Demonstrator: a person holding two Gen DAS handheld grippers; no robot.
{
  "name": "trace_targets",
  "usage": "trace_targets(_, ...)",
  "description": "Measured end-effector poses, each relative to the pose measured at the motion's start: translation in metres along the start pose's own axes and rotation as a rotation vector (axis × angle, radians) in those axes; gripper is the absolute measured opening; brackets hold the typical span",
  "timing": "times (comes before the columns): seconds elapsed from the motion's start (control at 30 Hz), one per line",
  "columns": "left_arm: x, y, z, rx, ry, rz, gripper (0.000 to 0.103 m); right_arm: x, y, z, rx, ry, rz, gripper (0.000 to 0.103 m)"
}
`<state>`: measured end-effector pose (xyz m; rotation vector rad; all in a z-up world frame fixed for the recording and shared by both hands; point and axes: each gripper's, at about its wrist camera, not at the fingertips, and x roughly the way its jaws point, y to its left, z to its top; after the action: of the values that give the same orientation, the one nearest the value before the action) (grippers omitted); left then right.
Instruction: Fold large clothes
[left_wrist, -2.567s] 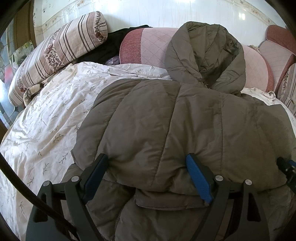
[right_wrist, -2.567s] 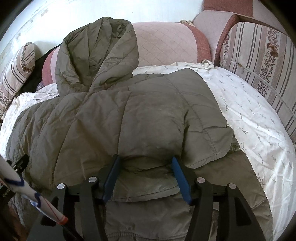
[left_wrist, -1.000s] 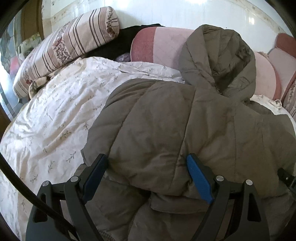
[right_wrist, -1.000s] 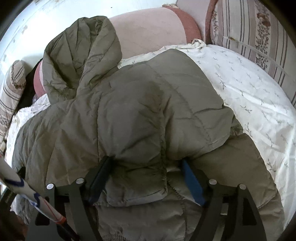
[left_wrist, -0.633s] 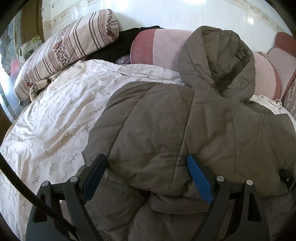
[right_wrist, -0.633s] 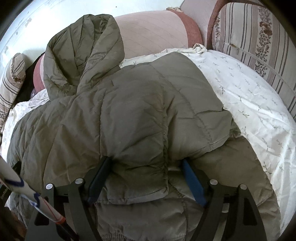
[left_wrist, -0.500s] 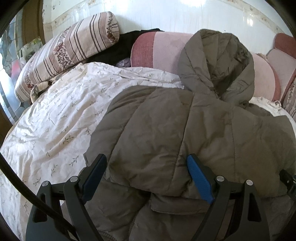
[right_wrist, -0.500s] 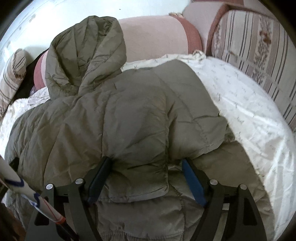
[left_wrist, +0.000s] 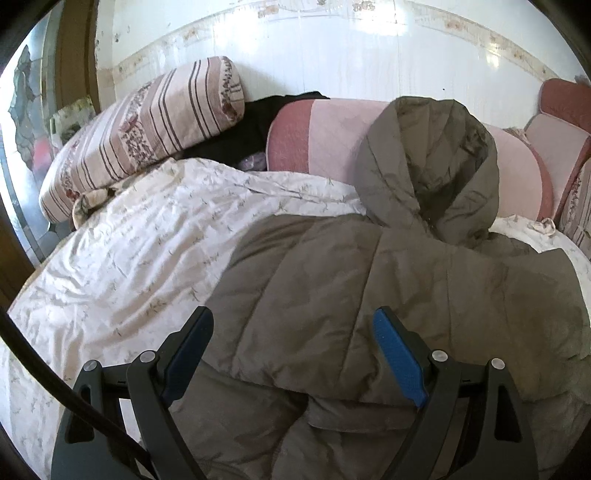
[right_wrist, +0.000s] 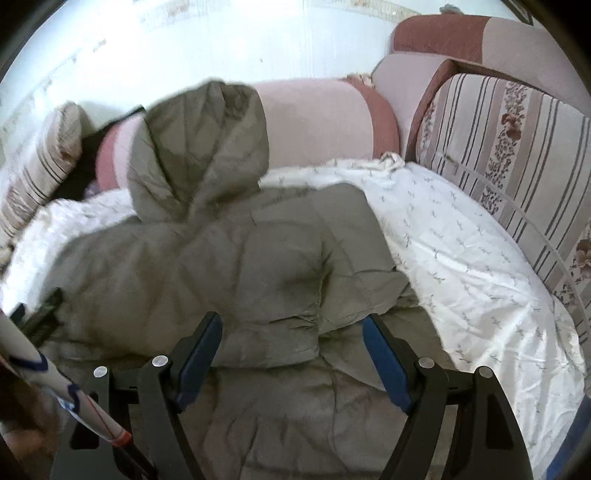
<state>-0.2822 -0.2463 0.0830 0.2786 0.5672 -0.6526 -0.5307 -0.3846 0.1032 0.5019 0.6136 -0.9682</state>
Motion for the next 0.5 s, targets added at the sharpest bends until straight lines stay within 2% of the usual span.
trace_targets(0.17, 0.006, 0.005, 0.003, -0.022, 0.026, -0.009, 0.088, -0.047, 0.003, 0.041, 0.031, -0.005, 0.143, 0.083)
trace_targets(0.27, 0.013, 0.007, 0.003, -0.032, 0.05, -0.015, 0.088, -0.071, 0.013, 0.085, 0.015, -0.014, 0.211, 0.083)
trace_targets(0.4, 0.028, 0.005, -0.001, -0.02, 0.107, -0.006, 0.088, -0.084, 0.034, 0.151, -0.036, -0.043, 0.216, 0.083)
trace_targets(0.5, 0.037, 0.002, -0.005, -0.008, 0.135, -0.009, 0.088, -0.069, 0.052, 0.2, -0.08, -0.072, 0.208, 0.083)
